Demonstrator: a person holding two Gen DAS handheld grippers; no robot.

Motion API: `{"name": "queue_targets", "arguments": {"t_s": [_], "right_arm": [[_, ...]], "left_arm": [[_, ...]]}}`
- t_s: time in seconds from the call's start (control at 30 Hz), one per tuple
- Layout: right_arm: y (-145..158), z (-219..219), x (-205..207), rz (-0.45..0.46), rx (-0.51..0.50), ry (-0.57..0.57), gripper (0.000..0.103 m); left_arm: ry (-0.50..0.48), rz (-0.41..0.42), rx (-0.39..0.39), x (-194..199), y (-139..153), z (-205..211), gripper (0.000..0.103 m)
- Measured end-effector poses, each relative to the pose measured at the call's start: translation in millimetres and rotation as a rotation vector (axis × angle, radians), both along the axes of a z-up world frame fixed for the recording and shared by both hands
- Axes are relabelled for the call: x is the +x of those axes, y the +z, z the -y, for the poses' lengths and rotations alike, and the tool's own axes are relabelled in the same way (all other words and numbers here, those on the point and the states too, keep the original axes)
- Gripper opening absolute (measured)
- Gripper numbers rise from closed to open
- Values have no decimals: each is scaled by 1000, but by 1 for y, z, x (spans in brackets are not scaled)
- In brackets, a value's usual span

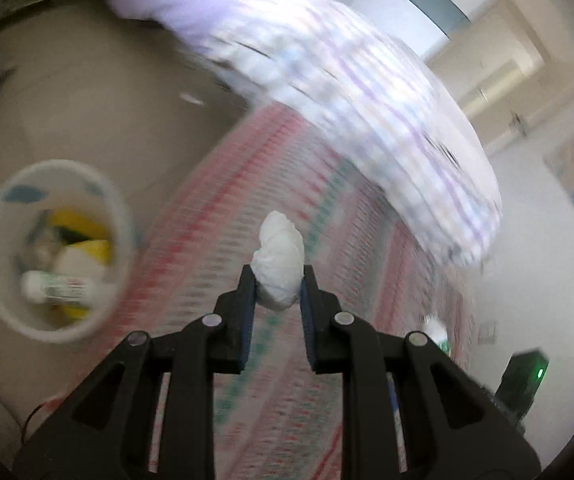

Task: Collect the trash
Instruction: 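Carry the tissue and bottle over the wastebasket and open both grippers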

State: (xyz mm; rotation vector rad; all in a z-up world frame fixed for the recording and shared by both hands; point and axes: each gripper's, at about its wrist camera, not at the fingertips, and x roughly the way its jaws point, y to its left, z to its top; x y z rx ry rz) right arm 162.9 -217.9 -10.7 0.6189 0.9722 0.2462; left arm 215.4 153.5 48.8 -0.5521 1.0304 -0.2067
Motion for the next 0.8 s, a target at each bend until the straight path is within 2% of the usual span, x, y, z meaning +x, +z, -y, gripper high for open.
{"name": "queue_targets", "arguments": {"t_s": [0.13,0.17,0.23,0.37,0.47,0.6,0.67,0.7,0.73,0.8], "right_arm": [[-12,-36,2,-25,40,67,39],[-15,-47,3,-32,48,85,39],[-20,-62,5,-46,78,108,39],[-28,-99,7,-62,204,180,39],[-31,-133,10,-64,224,235,39],[-36,-171,11,-65,221,284,39],[-38,-186,12,-69,218,301,39],[-39,-195,14,-72,216,311,39],[-39,-202,15,-70,210,319,39],[-37,-213,17,-61,205,324,39]], "left_arm": [[214,-2,27,-22,-8,-75,23],[278,-13,61,-30,-11,-94,23],[336,-5,117,-42,-13,-116,23],[346,-25,185,-50,-27,-136,23],[306,-98,147,-39,-54,-136,23],[277,-115,133,-24,-67,-130,24],[298,-116,167,-17,-68,-134,34],[312,-115,186,-19,-67,-138,52],[327,-106,202,-21,-66,-140,64],[361,-88,212,-29,-63,-149,64]]}}
